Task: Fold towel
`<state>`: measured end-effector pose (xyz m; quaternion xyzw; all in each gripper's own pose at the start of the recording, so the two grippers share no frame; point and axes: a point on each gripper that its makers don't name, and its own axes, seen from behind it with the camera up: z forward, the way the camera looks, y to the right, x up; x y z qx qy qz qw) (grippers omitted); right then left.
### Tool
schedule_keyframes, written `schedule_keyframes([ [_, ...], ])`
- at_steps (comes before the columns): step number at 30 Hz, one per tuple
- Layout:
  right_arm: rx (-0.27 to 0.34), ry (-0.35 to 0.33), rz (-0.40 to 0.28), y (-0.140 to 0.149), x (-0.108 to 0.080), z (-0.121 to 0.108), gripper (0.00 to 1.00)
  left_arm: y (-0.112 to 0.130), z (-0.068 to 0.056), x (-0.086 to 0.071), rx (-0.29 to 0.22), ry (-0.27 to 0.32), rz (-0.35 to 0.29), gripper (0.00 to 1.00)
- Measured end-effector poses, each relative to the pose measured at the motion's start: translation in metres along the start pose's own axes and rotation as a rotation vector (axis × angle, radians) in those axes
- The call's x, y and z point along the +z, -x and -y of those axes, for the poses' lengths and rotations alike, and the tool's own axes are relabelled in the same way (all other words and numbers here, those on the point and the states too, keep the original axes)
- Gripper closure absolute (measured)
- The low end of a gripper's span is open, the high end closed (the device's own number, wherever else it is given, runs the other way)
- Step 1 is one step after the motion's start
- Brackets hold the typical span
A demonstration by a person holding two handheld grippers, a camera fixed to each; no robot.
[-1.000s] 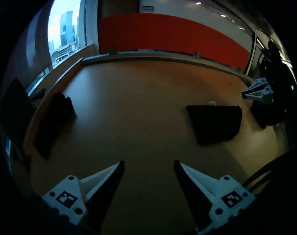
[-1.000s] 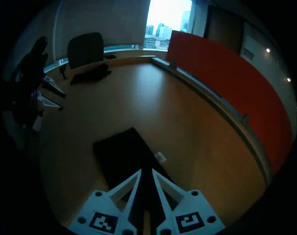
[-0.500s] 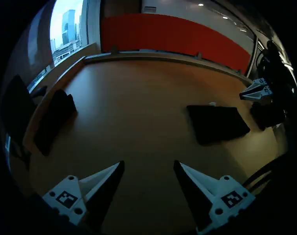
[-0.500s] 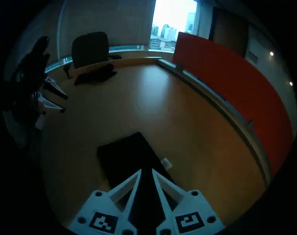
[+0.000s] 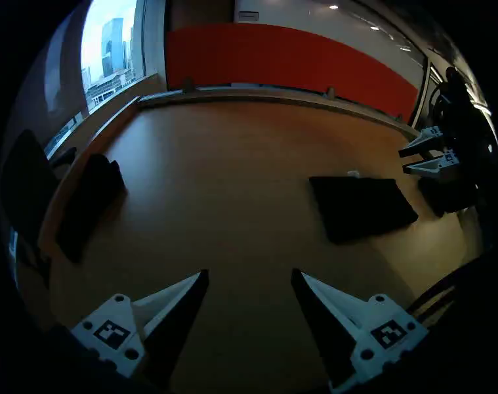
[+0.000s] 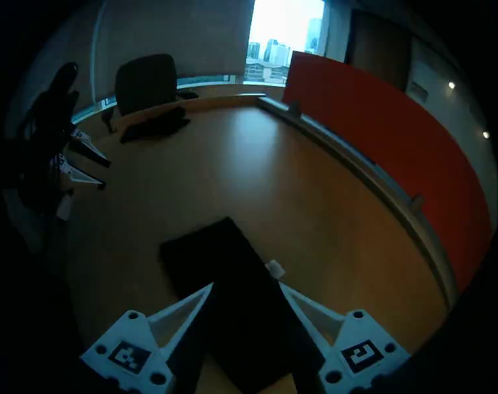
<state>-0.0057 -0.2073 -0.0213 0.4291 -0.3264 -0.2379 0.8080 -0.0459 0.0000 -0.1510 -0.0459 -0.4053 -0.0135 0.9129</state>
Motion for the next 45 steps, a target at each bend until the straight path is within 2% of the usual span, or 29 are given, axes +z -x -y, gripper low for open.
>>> schedule_keyframes([
  [6, 0.008, 0.007, 0.009, 0.009, -0.002, -0.002, 0.42, 0.000, 0.000, 0.000, 0.000, -0.002, 0.001, 0.07],
  [10, 0.018, 0.014, 0.016, 0.020, -0.005, -0.005, 0.39, -0.001, 0.000, 0.001, 0.004, -0.002, 0.004, 0.07],
  [17, 0.049, 0.022, 0.029, 0.041, -0.012, -0.009, 0.24, -0.003, -0.003, 0.004, 0.020, -0.003, 0.010, 0.07],
  [35, 0.133, 0.040, 0.089, 0.107, -0.023, -0.011, 0.24, -0.008, -0.013, 0.009, 0.052, 0.008, 0.019, 0.07],
  [45, 0.156, 0.039, 0.141, 0.143, -0.027, -0.006, 0.24, -0.005, -0.015, 0.010, 0.060, 0.007, 0.026, 0.07],
])
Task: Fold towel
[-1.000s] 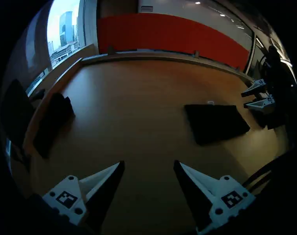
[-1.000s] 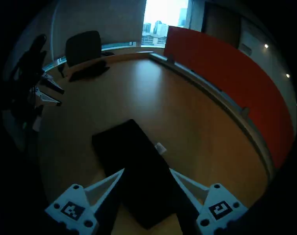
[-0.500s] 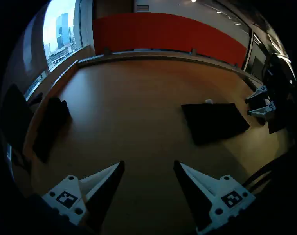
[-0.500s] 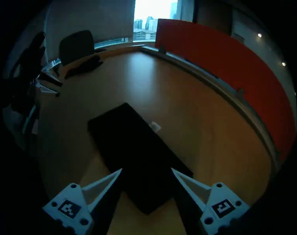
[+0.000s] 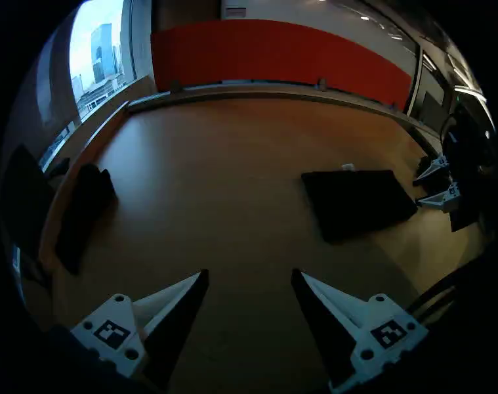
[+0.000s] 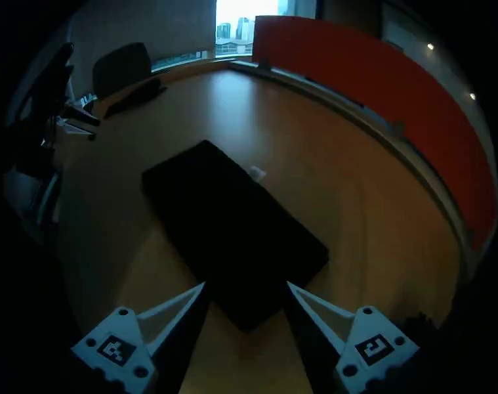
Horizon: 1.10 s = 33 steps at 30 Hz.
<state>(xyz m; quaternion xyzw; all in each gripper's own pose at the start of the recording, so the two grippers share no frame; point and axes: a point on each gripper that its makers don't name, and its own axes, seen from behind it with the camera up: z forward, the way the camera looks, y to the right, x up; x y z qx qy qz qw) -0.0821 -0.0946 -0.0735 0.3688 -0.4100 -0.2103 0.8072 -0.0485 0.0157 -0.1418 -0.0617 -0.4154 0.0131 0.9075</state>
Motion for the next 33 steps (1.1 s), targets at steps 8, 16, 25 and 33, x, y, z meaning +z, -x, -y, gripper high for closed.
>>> schedule_keyframes([
  [8, 0.004, -0.002, 0.047, 0.024, 0.002, 0.001, 0.24, 0.000, 0.002, 0.000, 0.001, -0.003, 0.001, 0.07],
  [16, 0.000, -0.007, 0.088, 0.042, 0.004, 0.002, 0.25, 0.000, 0.002, 0.001, 0.001, -0.003, 0.003, 0.07],
  [25, 0.020, -0.007, 0.120, 0.055, 0.002, 0.000, 0.52, 0.000, 0.002, 0.001, 0.000, 0.000, 0.002, 0.07],
  [33, 0.027, -0.012, 0.126, 0.057, 0.002, -0.001, 0.64, -0.001, 0.001, 0.000, 0.001, 0.000, 0.002, 0.07],
])
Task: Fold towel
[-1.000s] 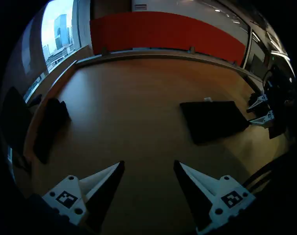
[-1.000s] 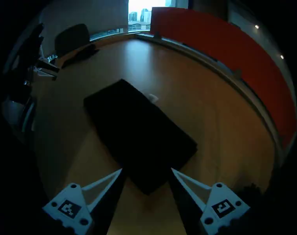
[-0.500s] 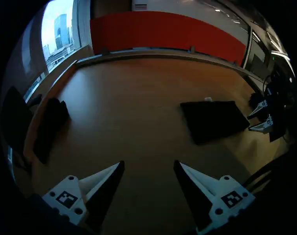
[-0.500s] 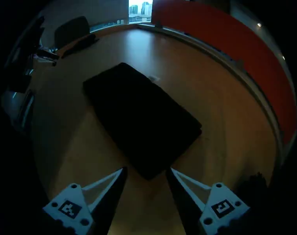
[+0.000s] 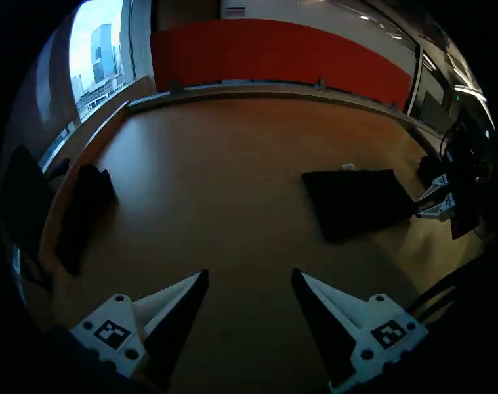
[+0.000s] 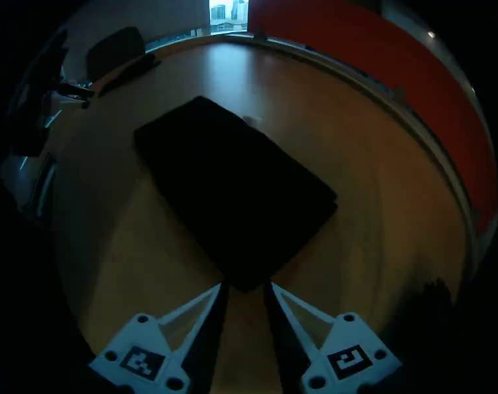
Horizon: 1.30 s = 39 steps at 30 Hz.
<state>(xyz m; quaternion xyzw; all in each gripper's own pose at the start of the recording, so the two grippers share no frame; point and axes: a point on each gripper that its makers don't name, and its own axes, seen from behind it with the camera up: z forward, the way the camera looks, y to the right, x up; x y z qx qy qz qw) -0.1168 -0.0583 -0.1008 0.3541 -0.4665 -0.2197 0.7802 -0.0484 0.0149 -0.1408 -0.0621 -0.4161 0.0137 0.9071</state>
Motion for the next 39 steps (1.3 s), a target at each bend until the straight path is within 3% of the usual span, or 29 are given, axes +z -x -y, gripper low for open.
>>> schedule_keyframes([
  [13, 0.015, -0.006, -0.004, -0.002, 0.002, 0.002, 0.96, 0.001, 0.000, 0.000, 0.000, -0.001, 0.002, 0.07],
  [24, -0.016, 0.016, -0.048, -0.021, -0.005, -0.003, 0.96, 0.000, -0.001, 0.002, 0.000, 0.005, 0.002, 0.07],
  [39, -0.108, 0.054, -0.198, -0.107, -0.031, -0.006, 0.95, -0.005, 0.005, 0.000, -0.006, 0.006, -0.012, 0.07],
])
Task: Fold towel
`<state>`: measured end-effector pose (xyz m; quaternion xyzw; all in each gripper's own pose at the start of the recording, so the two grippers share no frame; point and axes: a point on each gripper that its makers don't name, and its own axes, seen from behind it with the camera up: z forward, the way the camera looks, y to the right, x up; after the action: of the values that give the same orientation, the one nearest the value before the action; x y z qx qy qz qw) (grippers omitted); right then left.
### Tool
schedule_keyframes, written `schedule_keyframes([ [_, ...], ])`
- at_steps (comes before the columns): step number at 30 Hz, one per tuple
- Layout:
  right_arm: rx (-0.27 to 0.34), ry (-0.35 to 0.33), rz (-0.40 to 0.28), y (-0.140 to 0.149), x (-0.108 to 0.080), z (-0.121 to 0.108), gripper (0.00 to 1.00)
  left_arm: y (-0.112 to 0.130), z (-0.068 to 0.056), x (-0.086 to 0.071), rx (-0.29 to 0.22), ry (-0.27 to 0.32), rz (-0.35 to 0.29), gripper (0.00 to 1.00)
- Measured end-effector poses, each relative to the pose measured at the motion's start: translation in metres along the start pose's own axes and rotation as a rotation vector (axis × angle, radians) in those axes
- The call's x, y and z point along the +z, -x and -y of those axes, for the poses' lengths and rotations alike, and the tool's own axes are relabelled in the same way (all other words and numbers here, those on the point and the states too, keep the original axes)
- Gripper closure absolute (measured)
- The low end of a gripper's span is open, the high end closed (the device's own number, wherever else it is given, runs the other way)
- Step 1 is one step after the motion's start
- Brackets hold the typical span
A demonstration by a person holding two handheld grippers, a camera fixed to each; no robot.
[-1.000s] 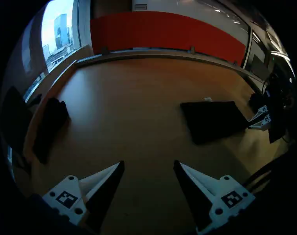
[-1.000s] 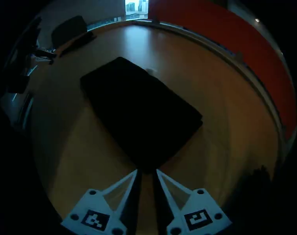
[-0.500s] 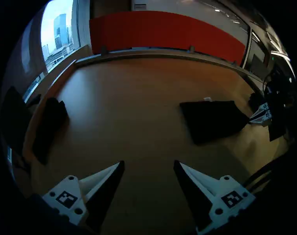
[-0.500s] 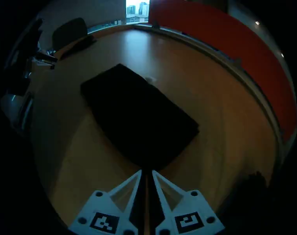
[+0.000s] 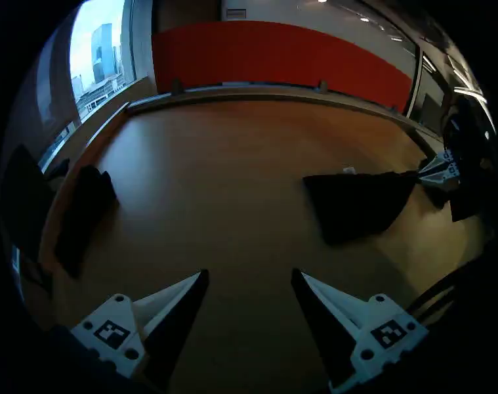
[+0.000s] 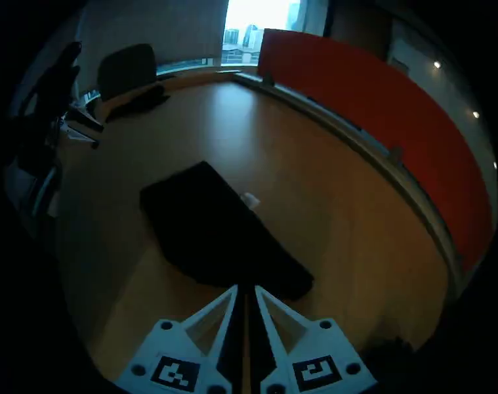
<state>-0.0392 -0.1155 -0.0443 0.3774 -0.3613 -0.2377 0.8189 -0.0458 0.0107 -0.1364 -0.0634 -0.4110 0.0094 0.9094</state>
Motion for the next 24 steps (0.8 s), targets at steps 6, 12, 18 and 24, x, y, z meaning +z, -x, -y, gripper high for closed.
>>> schedule_keyframes([
  [6, -0.039, 0.004, -0.057, -0.039, -0.002, -0.003, 0.95, 0.001, 0.002, -0.001, -0.008, 0.000, -0.003, 0.07],
  [12, -0.079, -0.004, -0.099, -0.070, 0.000, -0.001, 0.95, 0.002, 0.003, -0.002, -0.018, 0.002, -0.006, 0.07],
  [18, -0.107, -0.022, -0.097, -0.080, 0.005, 0.004, 0.94, 0.003, 0.002, -0.003, -0.025, 0.006, -0.006, 0.07],
  [24, -0.130, -0.044, -0.102, -0.092, 0.011, 0.011, 0.94, 0.003, 0.002, -0.005, -0.028, 0.008, -0.012, 0.07],
])
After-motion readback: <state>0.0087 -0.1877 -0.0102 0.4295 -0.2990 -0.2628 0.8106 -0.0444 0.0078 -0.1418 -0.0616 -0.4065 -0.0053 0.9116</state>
